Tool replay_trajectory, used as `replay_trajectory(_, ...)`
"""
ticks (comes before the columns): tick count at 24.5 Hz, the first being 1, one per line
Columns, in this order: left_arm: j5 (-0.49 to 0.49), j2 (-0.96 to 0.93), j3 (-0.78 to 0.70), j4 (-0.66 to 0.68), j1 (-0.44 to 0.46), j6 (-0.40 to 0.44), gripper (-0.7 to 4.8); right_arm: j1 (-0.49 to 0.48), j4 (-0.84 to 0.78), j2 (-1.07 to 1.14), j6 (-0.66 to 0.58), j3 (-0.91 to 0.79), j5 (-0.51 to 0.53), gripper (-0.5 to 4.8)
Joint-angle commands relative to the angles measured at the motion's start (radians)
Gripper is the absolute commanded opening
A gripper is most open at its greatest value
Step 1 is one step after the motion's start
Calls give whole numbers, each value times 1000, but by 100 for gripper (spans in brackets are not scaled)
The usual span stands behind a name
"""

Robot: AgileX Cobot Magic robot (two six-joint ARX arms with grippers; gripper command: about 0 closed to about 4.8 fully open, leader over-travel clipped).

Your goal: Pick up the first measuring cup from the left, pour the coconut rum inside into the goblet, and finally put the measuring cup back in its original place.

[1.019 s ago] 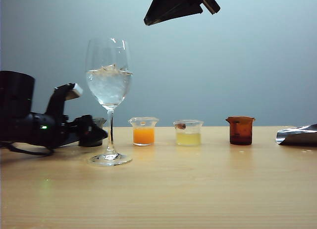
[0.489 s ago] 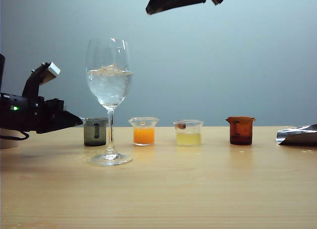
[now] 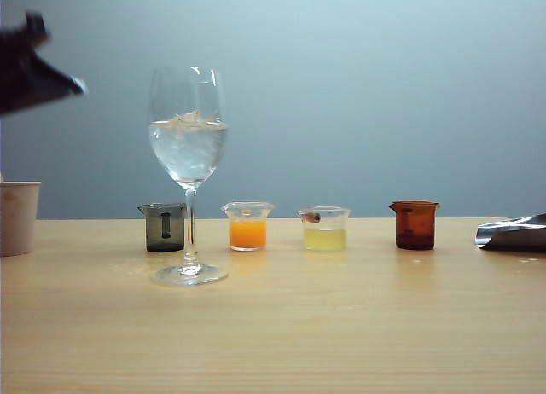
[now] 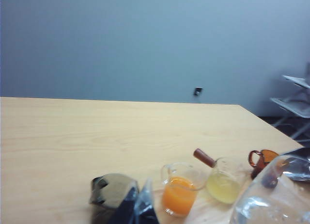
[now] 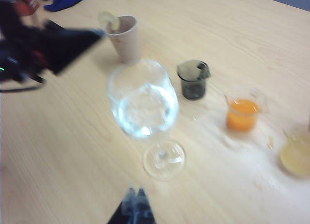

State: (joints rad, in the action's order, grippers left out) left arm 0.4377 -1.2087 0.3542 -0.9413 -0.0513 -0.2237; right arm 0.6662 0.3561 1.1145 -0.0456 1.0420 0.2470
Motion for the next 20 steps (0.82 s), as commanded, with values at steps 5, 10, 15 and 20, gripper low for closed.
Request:
replay_trajectory(5,-237,537,-1,607,-75,67,-6,0,-61,-220,-58,-195,-137,-5)
replay_trajectory(10,-329,873,-10,964,-84,129,-5,0,-118,-494,-59,-463,-243,-5)
replay_trajectory(15,-303,1029,-41,1063,-86,159,-5,0,-167,-662,-61,-604,-248,-5)
replay_trajectory(20,-301,1098,-60,1146,-87,157,-5,-1,-143,-733,-86,-661,-249,-5)
